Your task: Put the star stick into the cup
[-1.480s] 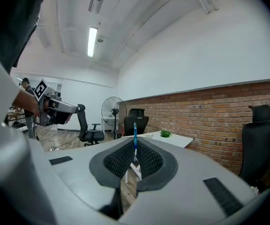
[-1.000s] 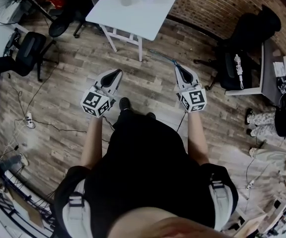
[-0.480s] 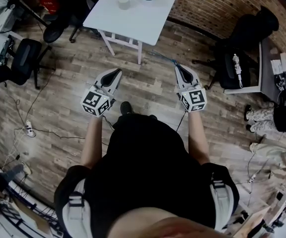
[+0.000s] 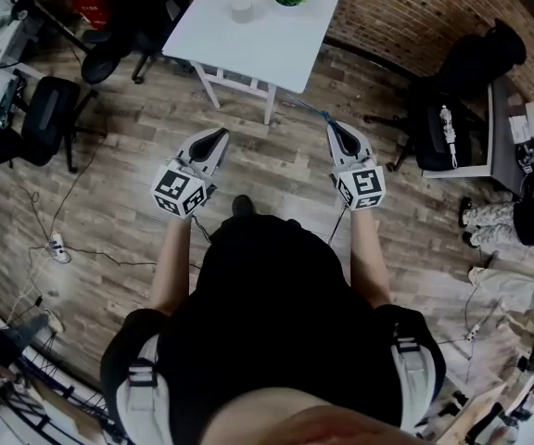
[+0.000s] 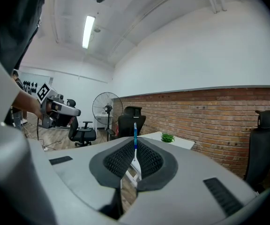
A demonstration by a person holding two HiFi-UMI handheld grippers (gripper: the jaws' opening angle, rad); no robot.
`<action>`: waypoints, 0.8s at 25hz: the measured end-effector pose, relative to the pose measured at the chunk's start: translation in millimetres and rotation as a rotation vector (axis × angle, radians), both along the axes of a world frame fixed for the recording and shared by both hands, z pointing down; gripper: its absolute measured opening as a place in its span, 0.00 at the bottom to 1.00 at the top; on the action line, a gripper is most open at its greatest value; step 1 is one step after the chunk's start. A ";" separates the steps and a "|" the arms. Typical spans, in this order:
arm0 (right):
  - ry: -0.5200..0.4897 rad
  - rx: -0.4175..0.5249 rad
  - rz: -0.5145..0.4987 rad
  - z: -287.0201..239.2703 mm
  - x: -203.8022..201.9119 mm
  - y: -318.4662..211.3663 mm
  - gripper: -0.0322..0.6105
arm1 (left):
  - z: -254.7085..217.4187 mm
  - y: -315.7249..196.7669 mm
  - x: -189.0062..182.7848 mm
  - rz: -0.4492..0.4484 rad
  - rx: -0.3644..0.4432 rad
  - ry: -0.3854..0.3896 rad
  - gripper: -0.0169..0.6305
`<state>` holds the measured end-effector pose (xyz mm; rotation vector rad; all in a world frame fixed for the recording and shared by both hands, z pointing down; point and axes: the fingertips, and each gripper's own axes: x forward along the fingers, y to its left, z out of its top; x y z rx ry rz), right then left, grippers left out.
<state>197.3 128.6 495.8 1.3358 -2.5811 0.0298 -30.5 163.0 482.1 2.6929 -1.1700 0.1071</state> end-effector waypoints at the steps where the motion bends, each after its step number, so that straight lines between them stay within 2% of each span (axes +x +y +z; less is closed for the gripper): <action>1: 0.001 -0.001 0.001 1.4 -3.9 -1.4 0.06 | 1.2 -0.9 -3.3 0.002 0.000 -0.003 0.08; 20: -0.004 0.005 0.016 15.6 -76.0 -11.8 0.06 | 25.8 -0.2 -82.5 -0.004 -0.014 0.001 0.08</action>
